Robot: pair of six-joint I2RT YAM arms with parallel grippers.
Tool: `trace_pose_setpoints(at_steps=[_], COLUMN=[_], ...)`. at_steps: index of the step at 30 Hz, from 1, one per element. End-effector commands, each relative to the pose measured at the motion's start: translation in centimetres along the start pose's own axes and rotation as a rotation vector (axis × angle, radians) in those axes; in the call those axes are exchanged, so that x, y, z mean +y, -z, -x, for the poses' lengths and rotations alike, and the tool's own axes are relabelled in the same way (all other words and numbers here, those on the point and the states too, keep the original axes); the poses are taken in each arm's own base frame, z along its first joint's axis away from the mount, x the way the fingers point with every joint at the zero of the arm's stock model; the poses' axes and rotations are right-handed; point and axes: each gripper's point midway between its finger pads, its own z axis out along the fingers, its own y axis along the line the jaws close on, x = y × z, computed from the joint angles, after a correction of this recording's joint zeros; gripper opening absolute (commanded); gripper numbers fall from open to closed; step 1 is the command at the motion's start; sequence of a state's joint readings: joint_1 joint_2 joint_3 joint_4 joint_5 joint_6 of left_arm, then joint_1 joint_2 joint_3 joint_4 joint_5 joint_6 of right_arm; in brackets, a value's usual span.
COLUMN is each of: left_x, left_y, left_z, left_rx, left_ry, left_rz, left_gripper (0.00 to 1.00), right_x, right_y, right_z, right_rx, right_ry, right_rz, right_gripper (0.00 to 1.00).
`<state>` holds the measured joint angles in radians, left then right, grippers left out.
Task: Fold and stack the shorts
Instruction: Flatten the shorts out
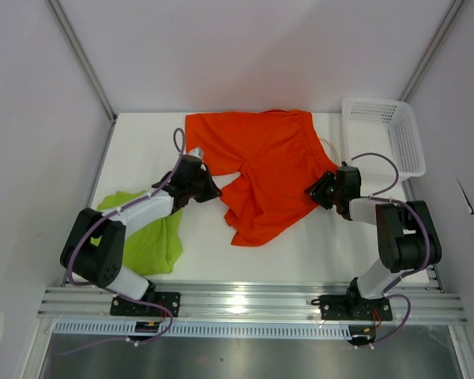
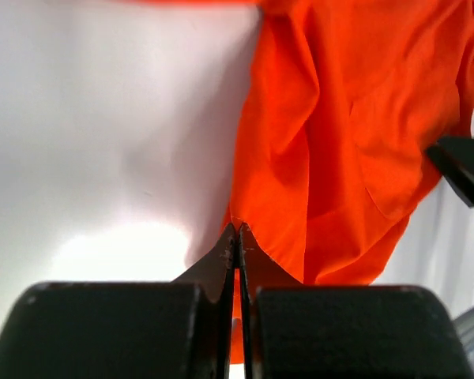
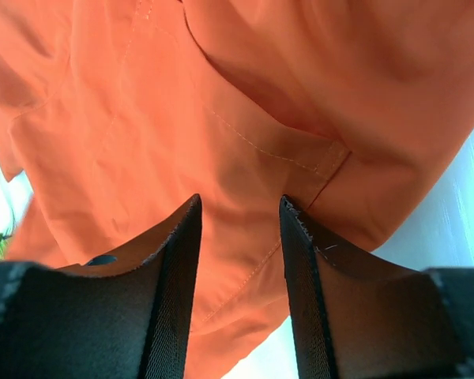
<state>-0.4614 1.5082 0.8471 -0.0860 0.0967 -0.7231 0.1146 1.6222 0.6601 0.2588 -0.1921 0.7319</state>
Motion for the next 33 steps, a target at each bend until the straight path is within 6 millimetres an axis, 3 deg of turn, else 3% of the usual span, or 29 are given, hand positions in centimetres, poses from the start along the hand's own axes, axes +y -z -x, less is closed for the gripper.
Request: trace_pose_setpoints(at_steps=[1,7,15,19,26,29,33], left_x=[0.0,4.3,8.8,8.2,8.0,8.3,9.1], left_y=[2.7,3.7,2.3,1.0,-0.1,-0.7,-1.8], left_z=[5.2,8.4,9.1,8.9,9.0,9.3,9.7], left_rx=[-0.078,-0.091,-0.019,-0.009,-0.004,-0.006,0.008], left_ry=[-0.072,-0.114,-0.103,-0.085,-0.084,-0.096,-0.102], left_rz=[0.007,0.165,0.287,0.236,0.21,0.223,0.258], left_gripper=[0.0,0.0,0.0,0.0,0.0,0.0,0.0], right_x=[0.0,0.0,0.2,3.3,10.5,13.5,17.0], right_y=[-0.7,-0.2,-0.3,0.8,3.5,4.6,6.7], right_z=[0.6,1.3,1.5,1.3,-1.5,-3.8,-8.7], right_rx=[0.002,-0.029,-0.026,-0.025,0.061,0.127,0.239], right_ry=[0.021,0.036,0.05,0.113,0.335,0.435,0.464], right_rz=[-0.018,-0.033,-0.033,0.084,0.259,0.307,0.421], right_gripper=[0.45,0.45,0.45,0.52,0.67,0.73,0.73])
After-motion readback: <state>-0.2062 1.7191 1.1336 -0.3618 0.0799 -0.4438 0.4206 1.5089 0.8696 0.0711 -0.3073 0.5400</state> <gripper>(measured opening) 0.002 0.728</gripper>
